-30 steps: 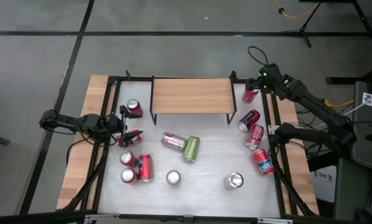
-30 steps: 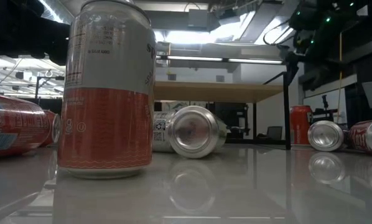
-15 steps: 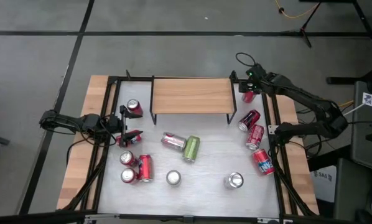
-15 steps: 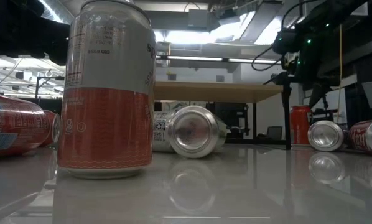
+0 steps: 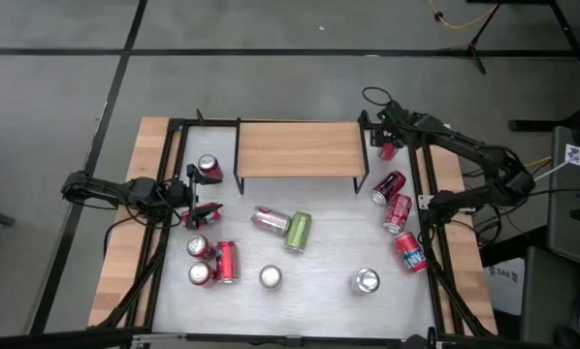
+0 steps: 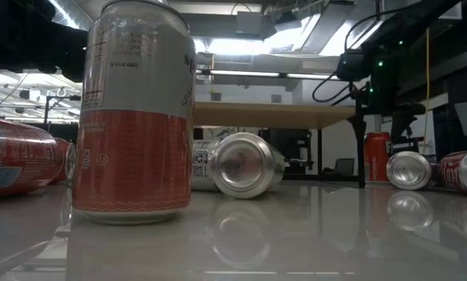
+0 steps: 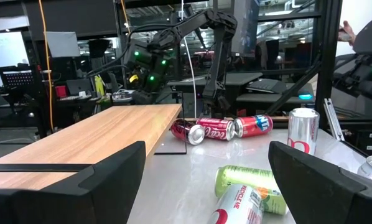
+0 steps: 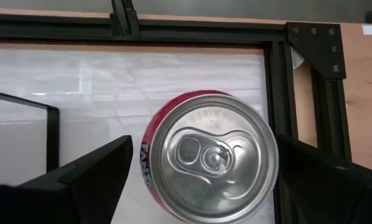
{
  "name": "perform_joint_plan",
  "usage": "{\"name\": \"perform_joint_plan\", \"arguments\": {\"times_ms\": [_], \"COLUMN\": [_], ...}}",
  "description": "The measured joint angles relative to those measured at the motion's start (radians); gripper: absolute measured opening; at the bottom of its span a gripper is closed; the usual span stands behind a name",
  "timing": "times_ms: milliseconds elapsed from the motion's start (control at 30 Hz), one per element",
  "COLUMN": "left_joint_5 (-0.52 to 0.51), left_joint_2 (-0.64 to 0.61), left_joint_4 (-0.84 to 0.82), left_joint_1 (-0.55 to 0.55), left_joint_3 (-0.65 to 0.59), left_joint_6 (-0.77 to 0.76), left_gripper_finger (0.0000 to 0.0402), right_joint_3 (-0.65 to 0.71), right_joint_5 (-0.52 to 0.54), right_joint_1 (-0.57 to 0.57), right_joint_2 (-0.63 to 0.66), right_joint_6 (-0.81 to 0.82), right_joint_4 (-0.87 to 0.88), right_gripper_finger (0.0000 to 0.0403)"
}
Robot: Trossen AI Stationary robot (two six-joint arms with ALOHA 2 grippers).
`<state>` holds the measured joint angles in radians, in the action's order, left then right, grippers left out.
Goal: Place canned beverage on shelf
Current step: Put the orange soda can on the shelf
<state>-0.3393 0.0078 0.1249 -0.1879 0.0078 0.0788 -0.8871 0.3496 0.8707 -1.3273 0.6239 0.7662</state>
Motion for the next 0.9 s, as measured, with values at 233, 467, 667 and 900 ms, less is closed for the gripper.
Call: {"name": "perform_joint_plan", "arguments": {"times_ms": [233, 467, 667, 900], "left_joint_5": [0.0, 0.0, 0.0, 0.0], "left_joint_2": [0.0, 0.0, 0.0, 0.0], "left_joint_4": [0.0, 0.0, 0.0, 0.0], "left_joint_1": [0.0, 0.0, 0.0, 0.0], "left_joint_3": [0.0, 0.0, 0.0, 0.0], "left_joint_6": [0.001, 0.002, 0.002, 0.002], "left_gripper_finger": [0.0336, 0.0336, 0.0336, 0.0336], "right_joint_3": [-0.001, -0.003, -0.025, -0.187], "right_joint_5": [0.018, 0.024, 0.014, 0.014], "right_joint_1": [0.0, 0.0, 0.0, 0.0], "right_joint_2": [-0.035, -0.043, -0.047, -0.049], "right_joint_6": [0.0, 0.0, 0.0, -0.004], "right_joint_4": [0.034, 0.032, 0.056, 0.22], "right_gripper_finger": [0.0338, 0.0277, 0.0284, 0.0279]}}
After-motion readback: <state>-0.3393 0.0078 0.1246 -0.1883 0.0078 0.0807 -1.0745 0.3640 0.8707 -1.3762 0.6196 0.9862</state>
